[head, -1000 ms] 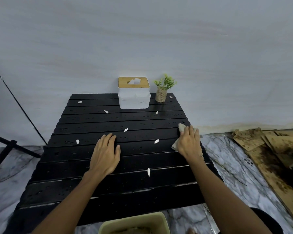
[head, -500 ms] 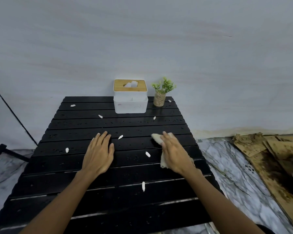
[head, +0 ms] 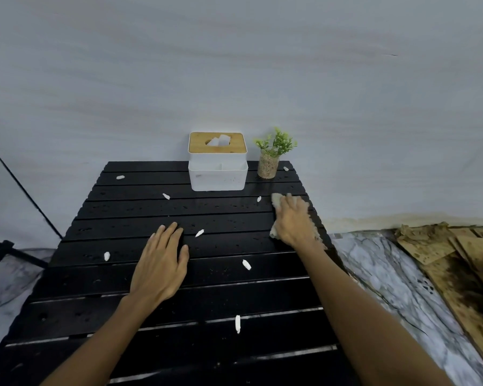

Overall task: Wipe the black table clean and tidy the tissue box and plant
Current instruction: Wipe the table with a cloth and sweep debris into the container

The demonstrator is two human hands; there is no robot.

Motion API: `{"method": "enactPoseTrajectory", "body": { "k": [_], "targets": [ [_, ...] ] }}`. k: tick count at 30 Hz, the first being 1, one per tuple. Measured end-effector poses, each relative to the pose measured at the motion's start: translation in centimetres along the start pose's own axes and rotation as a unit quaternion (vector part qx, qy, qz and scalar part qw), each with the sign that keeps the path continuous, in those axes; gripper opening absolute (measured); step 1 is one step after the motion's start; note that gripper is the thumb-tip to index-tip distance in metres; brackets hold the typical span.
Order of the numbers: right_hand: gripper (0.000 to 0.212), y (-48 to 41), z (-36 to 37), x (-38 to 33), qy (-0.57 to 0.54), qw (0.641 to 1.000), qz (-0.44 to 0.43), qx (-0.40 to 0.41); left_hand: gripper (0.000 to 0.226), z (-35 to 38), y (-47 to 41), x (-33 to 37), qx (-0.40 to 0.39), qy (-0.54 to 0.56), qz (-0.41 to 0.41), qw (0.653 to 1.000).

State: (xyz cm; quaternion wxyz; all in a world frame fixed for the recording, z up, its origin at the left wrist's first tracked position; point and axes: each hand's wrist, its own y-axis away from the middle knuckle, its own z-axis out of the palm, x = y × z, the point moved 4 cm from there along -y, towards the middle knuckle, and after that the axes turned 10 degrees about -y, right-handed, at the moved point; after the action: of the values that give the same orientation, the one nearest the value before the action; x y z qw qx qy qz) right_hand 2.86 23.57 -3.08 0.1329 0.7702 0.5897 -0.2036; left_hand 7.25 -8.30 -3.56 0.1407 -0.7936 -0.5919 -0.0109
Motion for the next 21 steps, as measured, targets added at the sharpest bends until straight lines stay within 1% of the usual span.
{"method": "enactPoseTrajectory", "body": {
  "k": [4, 6, 7, 10, 12, 13, 16, 17, 19, 20, 21],
  "targets": [
    [0.051, 3.9, 0.5, -1.5, -0.046, 0.991, -0.109, -0.057, 0.069, 0.0, -0.1, 0.0, 0.005, 0.001, 0.004, 1.0],
    [0.05, 5.8, 0.1, -1.0, -0.052, 0.99, -0.124, -0.044, 0.071, 0.1, -0.4, -0.2, 0.003, 0.002, 0.006, 1.0],
    [0.049, 6.2, -0.1, -0.3, -0.055, 0.993, -0.106, -0.018, 0.072, 0.1, -0.6, -0.3, 0.004, 0.002, 0.007, 1.0],
    [0.046, 4.3, -0.7, 2.0, -0.042, 0.997, -0.01, 0.059, 0.072, 0.3, -1.4, -0.4, 0.006, 0.004, 0.008, 1.0],
    [0.044, 1.2, -0.3, 3.4, -0.002, 0.996, 0.036, 0.082, 0.072, 0.3, -2.0, -0.4, 0.008, 0.007, 0.005, 1.0],
    [0.046, -0.5, -0.1, 3.9, 0.016, 0.994, 0.053, 0.092, 0.072, 0.3, -2.2, -0.4, 0.01, 0.008, 0.004, 1.0],
    [0.046, -5.1, 0.2, 4.2, 0.006, 0.988, 0.108, 0.111, 0.068, 0.3, -2.3, -0.4, 0.016, 0.001, 0.004, 1.0],
    [0.05, -6.4, 0.4, 4.0, 0.015, 0.988, 0.108, 0.112, 0.067, 0.4, -2.2, -0.4, 0.018, -0.001, 0.004, 1.0],
    [0.065, -8.3, 1.0, 3.3, 0.039, 0.992, 0.081, 0.092, 0.066, 0.5, -2.1, -0.4, 0.02, -0.007, 0.006, 1.0],
    [0.066, -8.7, 1.2, 2.5, 0.047, 0.994, 0.065, 0.072, 0.066, 0.5, -2.2, -0.4, 0.02, -0.011, 0.007, 1.0],
    [0.061, -8.7, 1.3, 1.7, 0.042, 0.997, 0.048, 0.051, 0.065, 0.6, -2.2, -0.4, 0.02, -0.015, 0.009, 1.0]
  ]
}}
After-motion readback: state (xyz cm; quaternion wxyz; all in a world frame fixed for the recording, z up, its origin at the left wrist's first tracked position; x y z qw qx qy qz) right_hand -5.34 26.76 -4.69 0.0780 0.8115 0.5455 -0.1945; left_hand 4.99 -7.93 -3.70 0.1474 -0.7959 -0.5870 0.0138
